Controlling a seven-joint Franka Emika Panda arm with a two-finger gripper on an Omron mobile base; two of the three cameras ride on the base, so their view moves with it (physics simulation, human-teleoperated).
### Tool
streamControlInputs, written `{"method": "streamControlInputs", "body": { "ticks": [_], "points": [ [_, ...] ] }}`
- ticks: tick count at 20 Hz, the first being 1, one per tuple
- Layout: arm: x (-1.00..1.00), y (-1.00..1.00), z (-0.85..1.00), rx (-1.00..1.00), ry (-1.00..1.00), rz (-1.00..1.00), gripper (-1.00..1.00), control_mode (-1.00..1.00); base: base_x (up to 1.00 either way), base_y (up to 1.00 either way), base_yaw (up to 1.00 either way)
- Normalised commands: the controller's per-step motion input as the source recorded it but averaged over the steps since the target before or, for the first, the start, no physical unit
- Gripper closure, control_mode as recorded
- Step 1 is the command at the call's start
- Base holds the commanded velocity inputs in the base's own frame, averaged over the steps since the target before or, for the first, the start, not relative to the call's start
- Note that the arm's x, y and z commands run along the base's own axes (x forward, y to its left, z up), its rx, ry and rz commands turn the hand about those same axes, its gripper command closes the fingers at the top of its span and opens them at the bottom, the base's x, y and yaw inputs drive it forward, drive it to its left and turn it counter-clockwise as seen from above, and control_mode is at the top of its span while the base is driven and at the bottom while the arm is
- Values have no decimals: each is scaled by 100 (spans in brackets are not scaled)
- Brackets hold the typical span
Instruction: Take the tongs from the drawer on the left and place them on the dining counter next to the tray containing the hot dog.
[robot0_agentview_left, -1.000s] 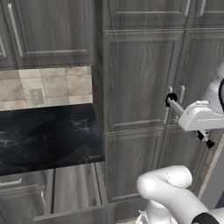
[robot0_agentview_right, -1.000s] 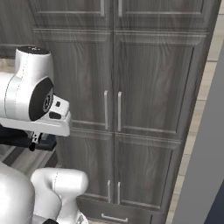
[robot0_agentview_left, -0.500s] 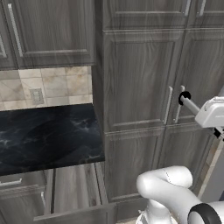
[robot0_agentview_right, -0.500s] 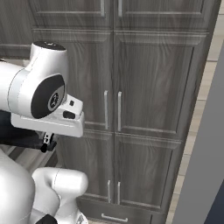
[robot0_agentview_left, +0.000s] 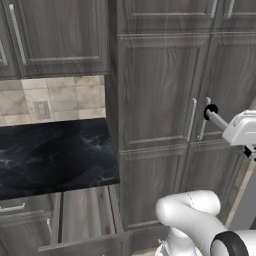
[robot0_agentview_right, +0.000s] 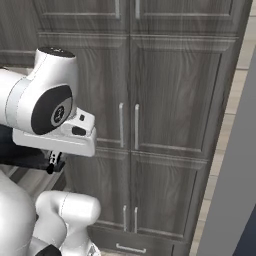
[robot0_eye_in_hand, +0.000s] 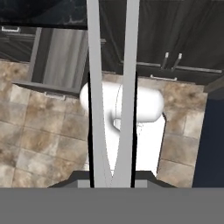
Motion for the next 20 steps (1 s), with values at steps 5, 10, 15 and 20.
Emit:
{"method": "streamControlInputs", "body": {
  "ticks": [5,10,15,20],
  "points": [
    [0,0,0,0,0,0,100,100,-97,0,-1],
    [0,0,0,0,0,0,100,100,-93,0,-1],
    [0,0,0,0,0,0,100,100,-17,10,31],
    [0,0,0,0,0,0,100,100,7,22,89]
  ]
}}
